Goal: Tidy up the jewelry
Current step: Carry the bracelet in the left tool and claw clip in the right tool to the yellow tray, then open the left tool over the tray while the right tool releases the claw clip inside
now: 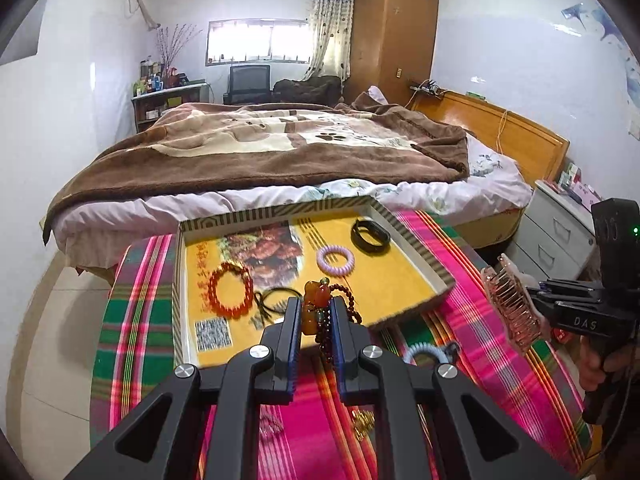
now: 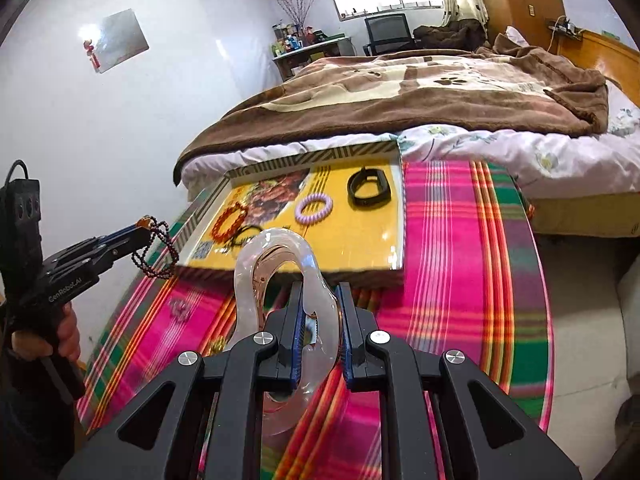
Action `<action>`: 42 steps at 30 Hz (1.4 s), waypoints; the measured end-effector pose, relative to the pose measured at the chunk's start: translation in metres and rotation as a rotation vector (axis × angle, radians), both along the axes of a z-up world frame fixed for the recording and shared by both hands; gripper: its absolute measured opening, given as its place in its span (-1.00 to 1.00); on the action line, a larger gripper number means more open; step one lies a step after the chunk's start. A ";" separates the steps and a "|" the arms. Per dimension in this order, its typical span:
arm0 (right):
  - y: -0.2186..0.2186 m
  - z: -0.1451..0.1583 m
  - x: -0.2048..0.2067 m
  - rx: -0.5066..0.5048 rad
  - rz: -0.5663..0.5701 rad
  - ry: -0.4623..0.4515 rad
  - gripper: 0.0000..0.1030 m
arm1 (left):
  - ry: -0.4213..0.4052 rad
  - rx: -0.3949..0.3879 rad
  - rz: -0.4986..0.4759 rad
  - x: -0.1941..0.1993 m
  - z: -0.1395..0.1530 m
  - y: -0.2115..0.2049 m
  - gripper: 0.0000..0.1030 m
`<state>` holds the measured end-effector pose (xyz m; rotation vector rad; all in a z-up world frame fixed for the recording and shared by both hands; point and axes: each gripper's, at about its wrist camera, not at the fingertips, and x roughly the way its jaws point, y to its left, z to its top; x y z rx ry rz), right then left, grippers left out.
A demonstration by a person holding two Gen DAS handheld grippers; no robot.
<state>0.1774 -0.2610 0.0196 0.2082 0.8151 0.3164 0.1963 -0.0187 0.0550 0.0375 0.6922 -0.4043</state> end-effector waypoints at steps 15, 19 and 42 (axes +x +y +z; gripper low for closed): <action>0.005 -0.025 0.093 -0.035 -0.079 0.085 -0.70 | 0.072 -0.027 0.043 0.104 -0.025 -0.007 -0.73; 0.009 -0.035 0.114 -0.073 -0.079 0.111 -0.70 | 0.110 -0.018 0.043 0.126 -0.044 -0.016 -0.73; 0.023 -0.065 0.139 -0.235 -0.061 0.180 -0.68 | 0.220 0.015 0.085 0.188 -0.088 -0.029 -0.72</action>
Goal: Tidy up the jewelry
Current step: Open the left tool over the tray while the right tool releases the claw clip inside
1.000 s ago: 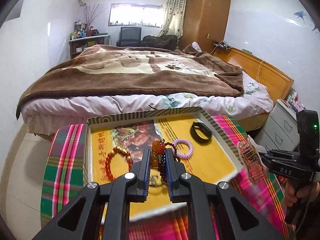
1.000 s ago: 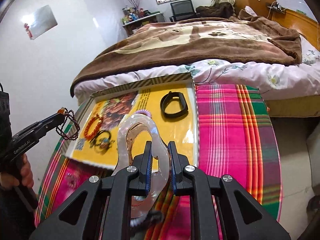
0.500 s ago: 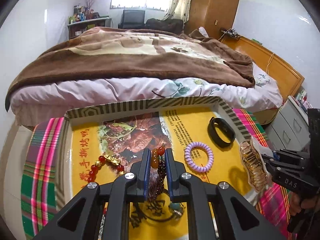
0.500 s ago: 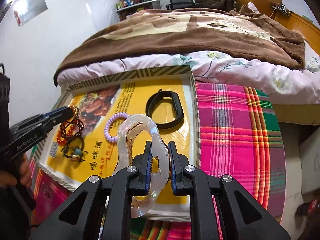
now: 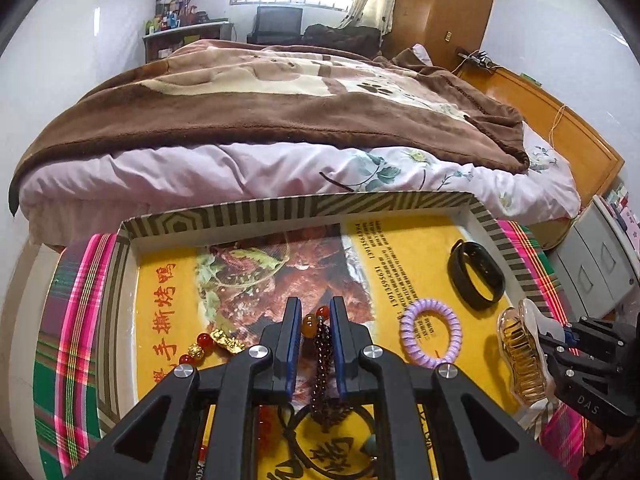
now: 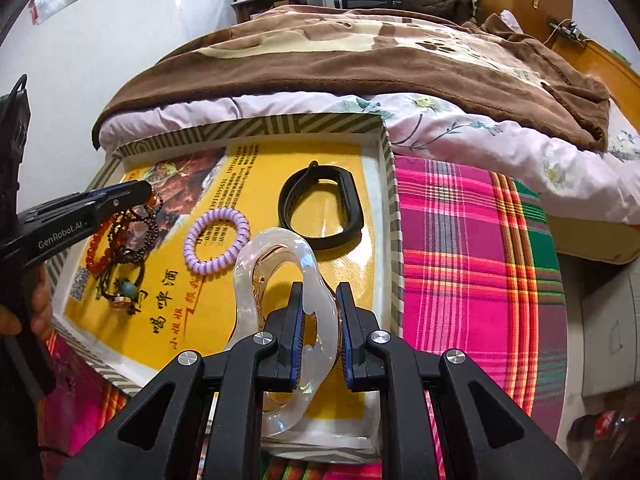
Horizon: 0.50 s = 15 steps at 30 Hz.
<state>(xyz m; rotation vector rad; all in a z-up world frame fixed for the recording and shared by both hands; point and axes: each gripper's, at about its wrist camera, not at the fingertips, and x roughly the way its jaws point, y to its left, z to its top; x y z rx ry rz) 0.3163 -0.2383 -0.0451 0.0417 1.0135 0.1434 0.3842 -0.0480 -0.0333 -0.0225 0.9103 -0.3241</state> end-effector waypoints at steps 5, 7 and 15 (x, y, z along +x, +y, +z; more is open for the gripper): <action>0.000 -0.002 0.002 -0.010 -0.006 0.001 -0.68 | 0.010 0.007 0.002 -0.001 -0.004 0.002 -0.66; 0.001 -0.003 0.003 -0.019 -0.010 0.001 -0.68 | 0.011 0.006 0.006 -0.001 -0.004 0.003 -0.45; -0.001 0.002 0.002 -0.005 -0.033 -0.010 -0.49 | -0.023 0.031 0.000 -0.011 0.006 0.000 0.15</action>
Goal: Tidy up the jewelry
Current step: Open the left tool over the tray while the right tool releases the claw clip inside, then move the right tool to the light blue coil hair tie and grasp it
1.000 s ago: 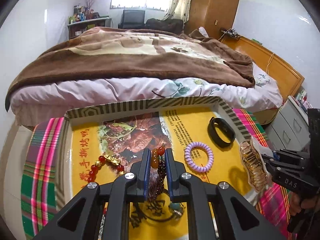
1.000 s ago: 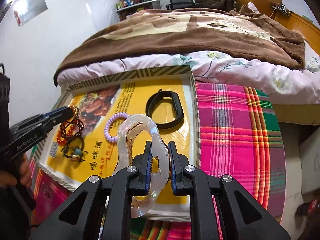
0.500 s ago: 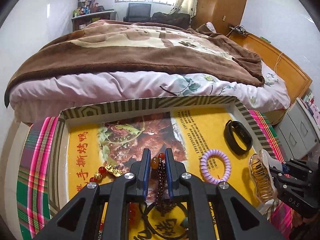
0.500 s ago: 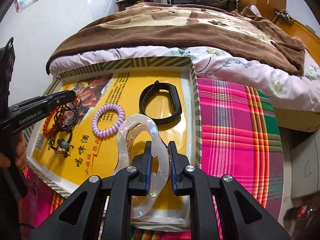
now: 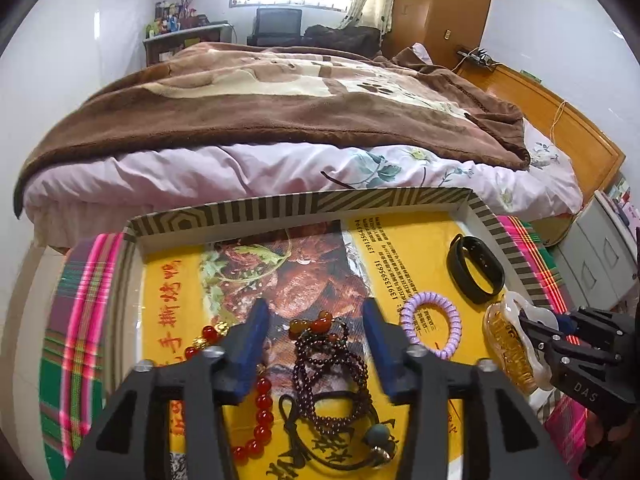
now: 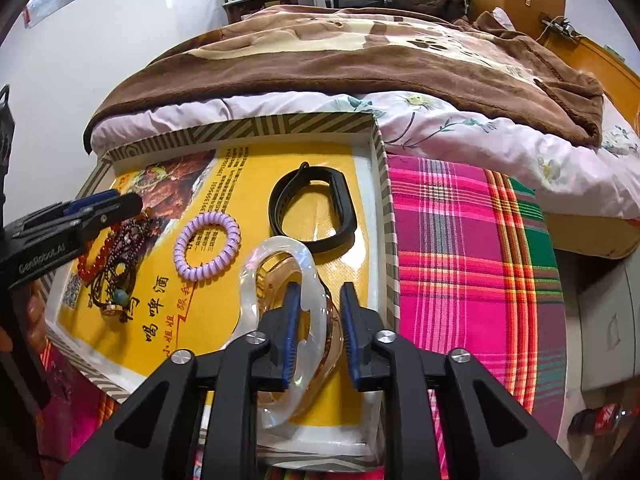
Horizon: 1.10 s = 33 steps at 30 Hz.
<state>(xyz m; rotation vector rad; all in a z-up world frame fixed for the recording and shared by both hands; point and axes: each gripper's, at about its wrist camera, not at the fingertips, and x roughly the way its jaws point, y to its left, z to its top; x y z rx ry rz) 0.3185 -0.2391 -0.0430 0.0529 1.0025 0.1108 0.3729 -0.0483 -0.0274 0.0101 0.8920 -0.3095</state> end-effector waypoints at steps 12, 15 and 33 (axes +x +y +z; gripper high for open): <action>0.002 0.022 -0.019 0.033 -0.013 -0.061 -0.19 | -0.071 -0.008 -0.003 -0.048 0.029 0.007 0.25; 0.003 0.029 -0.028 0.038 -0.017 -0.083 -0.16 | -0.084 -0.011 -0.001 -0.065 0.037 0.010 0.30; 0.004 0.063 -0.104 0.122 -0.042 -0.176 -0.13 | -0.156 -0.040 0.008 -0.170 0.070 0.032 0.37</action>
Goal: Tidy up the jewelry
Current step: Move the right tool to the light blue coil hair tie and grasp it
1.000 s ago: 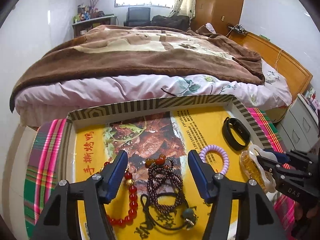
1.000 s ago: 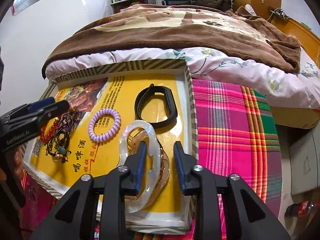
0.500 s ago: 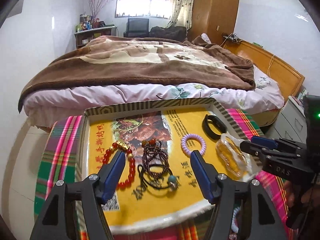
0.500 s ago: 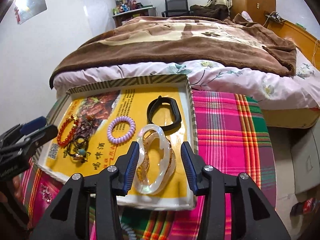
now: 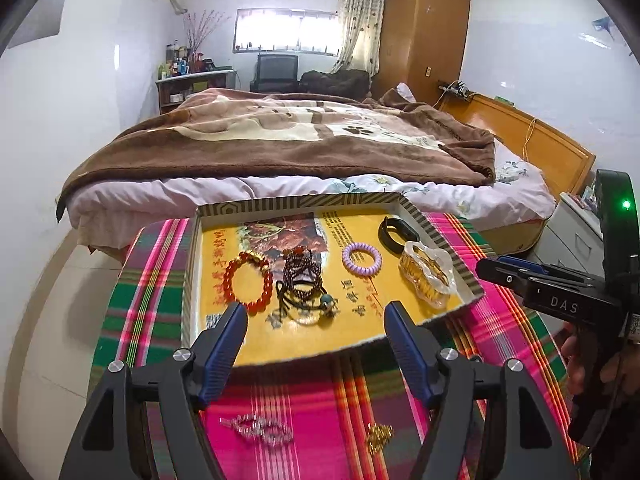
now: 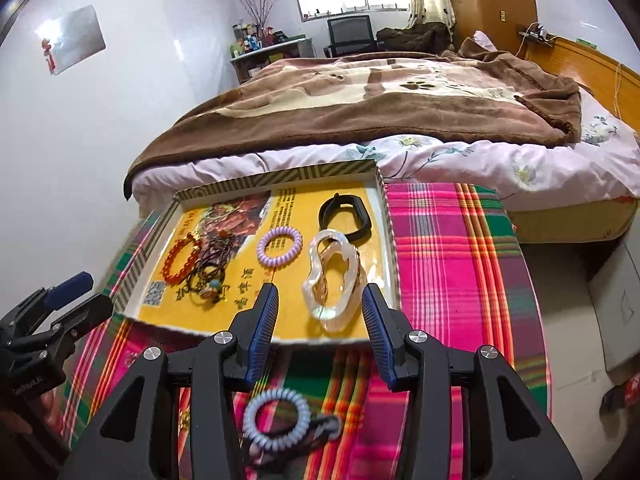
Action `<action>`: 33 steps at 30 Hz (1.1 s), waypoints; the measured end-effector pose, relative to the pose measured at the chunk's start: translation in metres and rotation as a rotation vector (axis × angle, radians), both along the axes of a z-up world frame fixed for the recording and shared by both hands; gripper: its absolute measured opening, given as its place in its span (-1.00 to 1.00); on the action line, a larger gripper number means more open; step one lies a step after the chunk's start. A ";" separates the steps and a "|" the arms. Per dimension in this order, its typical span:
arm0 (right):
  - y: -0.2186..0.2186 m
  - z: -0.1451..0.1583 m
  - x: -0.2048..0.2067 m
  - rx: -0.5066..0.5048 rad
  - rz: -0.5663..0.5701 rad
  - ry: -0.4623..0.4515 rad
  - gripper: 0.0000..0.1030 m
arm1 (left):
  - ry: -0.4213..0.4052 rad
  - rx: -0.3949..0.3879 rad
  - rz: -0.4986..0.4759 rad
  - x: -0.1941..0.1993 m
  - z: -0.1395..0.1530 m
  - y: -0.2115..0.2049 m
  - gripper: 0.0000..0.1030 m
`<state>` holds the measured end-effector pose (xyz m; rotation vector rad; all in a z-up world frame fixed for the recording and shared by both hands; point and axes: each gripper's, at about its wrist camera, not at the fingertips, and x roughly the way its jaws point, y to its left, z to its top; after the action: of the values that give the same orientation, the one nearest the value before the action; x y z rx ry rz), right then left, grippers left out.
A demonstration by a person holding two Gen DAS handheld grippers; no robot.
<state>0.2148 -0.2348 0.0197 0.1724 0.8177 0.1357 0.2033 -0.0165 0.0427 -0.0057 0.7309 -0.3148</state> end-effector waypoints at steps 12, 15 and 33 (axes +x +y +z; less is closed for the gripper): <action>-0.008 -0.017 -0.049 0.011 -0.027 0.022 -0.13 | 0.011 -0.028 0.061 -0.050 -0.015 0.034 0.46; -0.010 -0.026 -0.055 0.011 -0.028 0.038 -0.13 | 0.015 -0.045 0.071 -0.059 -0.020 0.043 0.46; 0.045 -0.071 -0.019 -0.248 0.202 0.197 -0.13 | 0.090 -0.074 0.172 -0.081 -0.053 0.096 0.47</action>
<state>0.1953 -0.1898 -0.0516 -0.1330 1.0395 0.2080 0.1226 0.0792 -0.0104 -0.1528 0.8020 -0.1777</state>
